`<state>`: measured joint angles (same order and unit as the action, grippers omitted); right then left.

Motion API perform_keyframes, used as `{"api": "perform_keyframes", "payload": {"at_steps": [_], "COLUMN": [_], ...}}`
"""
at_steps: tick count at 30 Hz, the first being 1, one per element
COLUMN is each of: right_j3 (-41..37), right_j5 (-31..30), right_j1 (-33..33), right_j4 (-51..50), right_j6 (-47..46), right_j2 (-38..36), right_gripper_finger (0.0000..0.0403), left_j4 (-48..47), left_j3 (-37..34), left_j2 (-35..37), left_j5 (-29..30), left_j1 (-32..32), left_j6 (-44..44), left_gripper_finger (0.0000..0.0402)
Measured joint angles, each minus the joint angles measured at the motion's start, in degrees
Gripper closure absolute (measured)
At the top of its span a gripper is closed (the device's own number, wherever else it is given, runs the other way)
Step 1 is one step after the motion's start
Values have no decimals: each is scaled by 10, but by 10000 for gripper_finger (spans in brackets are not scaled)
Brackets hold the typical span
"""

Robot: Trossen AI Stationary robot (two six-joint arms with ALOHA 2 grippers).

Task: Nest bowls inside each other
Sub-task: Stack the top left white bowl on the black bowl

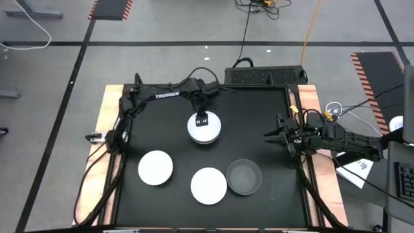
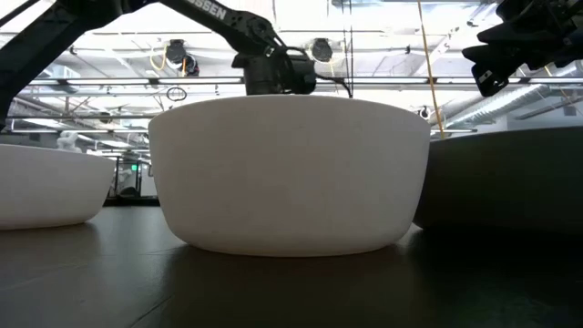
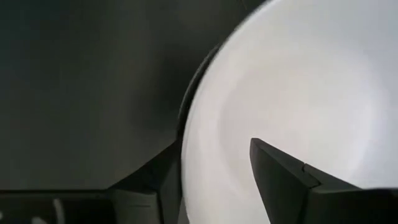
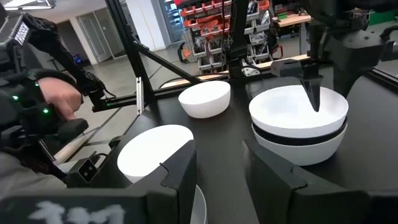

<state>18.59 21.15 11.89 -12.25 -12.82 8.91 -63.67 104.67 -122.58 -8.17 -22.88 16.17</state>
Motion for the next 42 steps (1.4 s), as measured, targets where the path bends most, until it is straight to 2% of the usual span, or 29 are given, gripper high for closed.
{"api": "perform_keyframes", "payload": {"at_steps": [5,14,21,35,40,42], "right_j3": [0,0,0,0,0,0], "right_j5": [0,0,0,0,0,0], "right_j1": [0,0,0,0,0,0], "right_j4": [0,0,0,0,0,0], "right_j6": [0,0,0,-2,-2,-2], "right_j2": [0,0,0,0,0,0], "right_gripper_finger": [282,282,282,282,282,282], "left_j4": [7,1,16,28,26,27], "left_j3": [-13,8,9,9,9,9], "left_j2": [0,-4,-4,-4,-4,-4], "left_j5": [9,70,60,52,3,8], "left_j1": [-5,25,36,29,22,19], "left_j6": [-5,-13,-7,4,10,9], "left_gripper_finger": [220,220,214,92,77,79]}}
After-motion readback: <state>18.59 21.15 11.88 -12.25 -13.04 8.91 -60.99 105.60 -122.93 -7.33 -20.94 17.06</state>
